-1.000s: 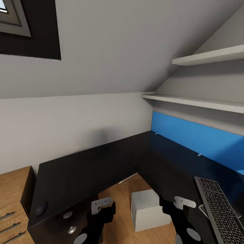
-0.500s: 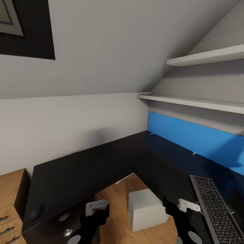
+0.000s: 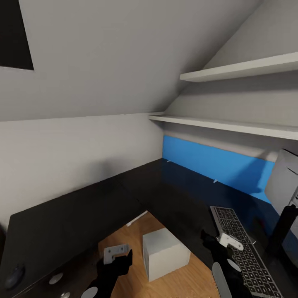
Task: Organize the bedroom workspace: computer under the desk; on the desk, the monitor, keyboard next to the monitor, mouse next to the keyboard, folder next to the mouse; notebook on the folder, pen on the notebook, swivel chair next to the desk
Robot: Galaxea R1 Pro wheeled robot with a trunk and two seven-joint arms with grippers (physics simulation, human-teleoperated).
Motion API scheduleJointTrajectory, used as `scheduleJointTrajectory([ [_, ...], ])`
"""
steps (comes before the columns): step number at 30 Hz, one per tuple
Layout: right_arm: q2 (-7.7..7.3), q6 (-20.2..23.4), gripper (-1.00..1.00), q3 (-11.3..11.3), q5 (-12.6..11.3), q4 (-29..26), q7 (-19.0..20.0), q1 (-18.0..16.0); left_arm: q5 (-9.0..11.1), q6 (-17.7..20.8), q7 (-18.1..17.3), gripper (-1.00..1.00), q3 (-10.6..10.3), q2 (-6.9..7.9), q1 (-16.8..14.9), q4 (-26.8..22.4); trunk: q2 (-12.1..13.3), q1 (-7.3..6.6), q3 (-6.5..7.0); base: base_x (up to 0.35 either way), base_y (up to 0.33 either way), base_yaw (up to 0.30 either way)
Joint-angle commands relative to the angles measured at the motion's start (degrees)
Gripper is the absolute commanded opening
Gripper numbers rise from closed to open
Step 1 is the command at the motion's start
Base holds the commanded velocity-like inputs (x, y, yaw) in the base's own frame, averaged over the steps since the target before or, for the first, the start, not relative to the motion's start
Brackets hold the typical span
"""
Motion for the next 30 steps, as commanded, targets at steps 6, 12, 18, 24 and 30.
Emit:
scheduleJointTrajectory([
  [6, -6.85, -5.1, 1.0, 0.0, -1.4, 15.0, 1.2, -6.2, 0.5, 0.1, 0.5, 1.0, -0.2, -0.09, 0.0, 0.2, -0.1, 0.01, -0.06, 0.0, 0.0, -0.297],
  [12, -8.82, -10.3, 1.0, 0.1, -1.0, 20.8, 4.6, -8.7, 0.5, 0.0, 0.5, 1.0, -0.4, -0.2, 0.0, 0.4, -0.1, 0.01, -0.06, 0.0, 0.0, -0.297],
  [18, -8.88, -10.7, 1.0, 0.3, -1.0, 20.8, 4.7, -8.8, 0.5, 0.0, 0.5, 1.0, -0.6, -0.22, 0.0, 0.4, -0.1, 0.01, -0.06, 0.0, 0.0, -0.227],
  [24, -8.85, -10.7, 1.0, 0.4, -1.1, 20.7, 4.8, -8.8, 0.6, 0.0, 0.5, 1.0, -0.6, -0.22, 0.0, 0.4, -0.1, 0.01, -0.06, 0.0, 0.0, -0.01],
  [30, -8.91, -10.3, 1.0, 0.1, -1.3, 20.8, 4.4, -8.9, 0.6, 0.0, 0.5, 1.0, -0.7, -0.22, 0.0, 0.4, -0.1, 0.01, -0.06, 0.0, 0.0, -0.001],
])
